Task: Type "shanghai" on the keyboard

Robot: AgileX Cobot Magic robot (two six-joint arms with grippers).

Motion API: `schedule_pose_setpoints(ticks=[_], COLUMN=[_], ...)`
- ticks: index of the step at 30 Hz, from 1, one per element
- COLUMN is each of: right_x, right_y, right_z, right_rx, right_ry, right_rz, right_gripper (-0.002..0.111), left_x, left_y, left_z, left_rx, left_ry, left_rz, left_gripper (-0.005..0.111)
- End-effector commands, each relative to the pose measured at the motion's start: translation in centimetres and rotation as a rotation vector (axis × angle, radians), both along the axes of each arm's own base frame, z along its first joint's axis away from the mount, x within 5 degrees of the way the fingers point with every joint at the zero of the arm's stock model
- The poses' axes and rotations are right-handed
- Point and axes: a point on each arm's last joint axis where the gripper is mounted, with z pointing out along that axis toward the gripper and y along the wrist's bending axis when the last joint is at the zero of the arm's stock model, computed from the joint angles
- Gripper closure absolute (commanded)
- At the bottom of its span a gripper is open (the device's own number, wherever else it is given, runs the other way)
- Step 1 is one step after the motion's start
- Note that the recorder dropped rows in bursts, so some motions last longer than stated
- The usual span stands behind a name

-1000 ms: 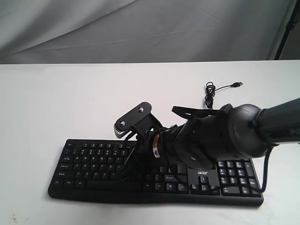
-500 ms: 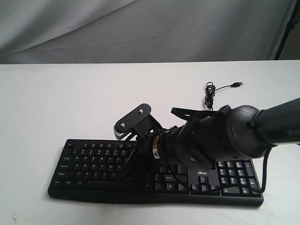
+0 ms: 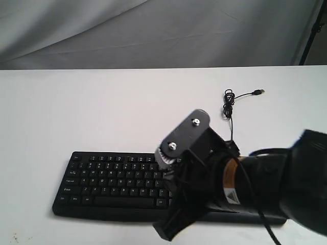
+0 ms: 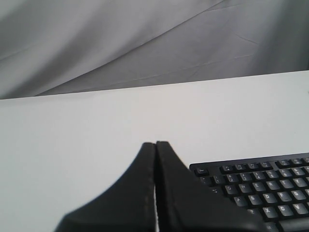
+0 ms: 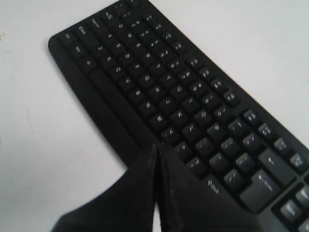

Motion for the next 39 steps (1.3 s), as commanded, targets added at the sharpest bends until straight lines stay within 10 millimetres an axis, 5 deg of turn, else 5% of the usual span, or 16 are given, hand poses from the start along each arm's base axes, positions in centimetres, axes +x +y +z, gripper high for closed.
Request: schedule_pose_setpoints(ticks=[1,8,18,26,39], right_x=[-1.9,-5.8,-9.4,-11.7,-11.8], right_y=[-2.2,-7.2,-16.9,-19.1,-19.4], right_z=[-0.3,1.0,-0.4,-0.3,-1.7], right_rx=[0.023,0.132,0.499,0.561,0.451], right_ry=[0.011,-0.059,-0.318,-0.49,-0.372], right_rz=[-0.01,-0.023,-0.441,-0.524,-0.573], right_gripper=[0.108,0.108,0.108,0.108,0.108], left_x=[0.0,0.0,0.0,0.0,0.0], left_y=[0.0,0.0,0.0,0.0,0.0], left_z=[-0.1,-0.1,-0.1,-0.1,-0.1], left_rx=[-0.003,-0.003,-0.003,-0.003,-0.002], left_ry=[-0.002,-0.002,-0.002,-0.002,-0.002], left_rz=[-0.003,-0.003,-0.003,-0.003,-0.003], left_gripper=[0.107,0.107,0.107,0.107,0.107])
